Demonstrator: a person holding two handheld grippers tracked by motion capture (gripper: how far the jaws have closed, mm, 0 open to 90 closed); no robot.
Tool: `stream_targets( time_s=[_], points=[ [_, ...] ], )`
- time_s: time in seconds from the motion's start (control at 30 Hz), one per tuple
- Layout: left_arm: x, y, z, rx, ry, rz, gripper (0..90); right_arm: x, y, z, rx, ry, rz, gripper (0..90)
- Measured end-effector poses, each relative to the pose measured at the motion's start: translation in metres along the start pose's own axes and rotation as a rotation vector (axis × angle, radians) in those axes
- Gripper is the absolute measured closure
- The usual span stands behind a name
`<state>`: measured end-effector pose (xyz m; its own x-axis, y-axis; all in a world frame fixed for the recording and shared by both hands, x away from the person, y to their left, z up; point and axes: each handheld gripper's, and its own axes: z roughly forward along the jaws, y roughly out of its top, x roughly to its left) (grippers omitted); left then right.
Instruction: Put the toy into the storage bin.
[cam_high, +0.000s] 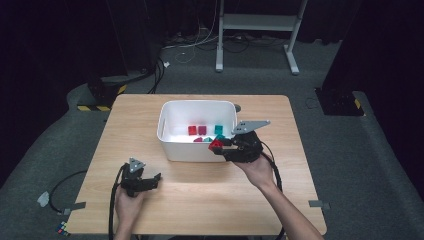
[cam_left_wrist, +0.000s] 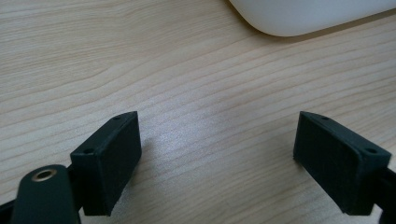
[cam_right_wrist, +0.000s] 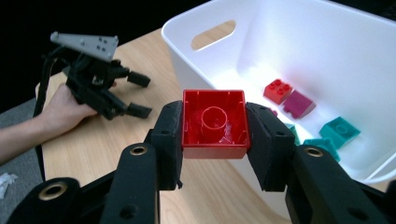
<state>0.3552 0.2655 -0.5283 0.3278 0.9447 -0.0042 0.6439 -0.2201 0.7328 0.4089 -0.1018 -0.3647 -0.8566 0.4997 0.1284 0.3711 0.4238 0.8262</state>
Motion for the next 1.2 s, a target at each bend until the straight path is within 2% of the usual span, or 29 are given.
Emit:
stream_targets(
  time_s=[0.2, 0.53, 0.63, 0.83, 1.03, 1.2],
  points=[
    [0.0, 0.0, 0.0, 0.0, 0.0, 0.0, 15.1, -0.014, 0.016, 0.006, 0.007, -0.013, 0.03, 59.0],
    [0.0, 0.0, 0.0, 0.0, 0.0, 0.0, 15.1, -0.036, 0.033, 0.031, 0.036, -0.065, 0.079, 58.9],
    [0.0, 0.0, 0.0, 0.0, 0.0, 0.0, 15.1, -0.042, 0.035, 0.041, 0.06, -0.082, 0.089, 58.4],
    [0.0, 0.0, 0.0, 0.0, 0.0, 0.0, 15.1, -0.049, 0.035, 0.053, 0.074, -0.088, 0.1, 46.3],
    [0.0, 0.0, 0.0, 0.0, 0.0, 0.0, 15.1, -0.045, 0.026, 0.038, 0.033, -0.083, 0.099, 44.4],
    [0.0, 0.0, 0.0, 0.0, 0.0, 0.0, 15.1, -0.044, 0.006, 0.012, -0.032, -0.083, 0.114, 46.2]
  ],
)
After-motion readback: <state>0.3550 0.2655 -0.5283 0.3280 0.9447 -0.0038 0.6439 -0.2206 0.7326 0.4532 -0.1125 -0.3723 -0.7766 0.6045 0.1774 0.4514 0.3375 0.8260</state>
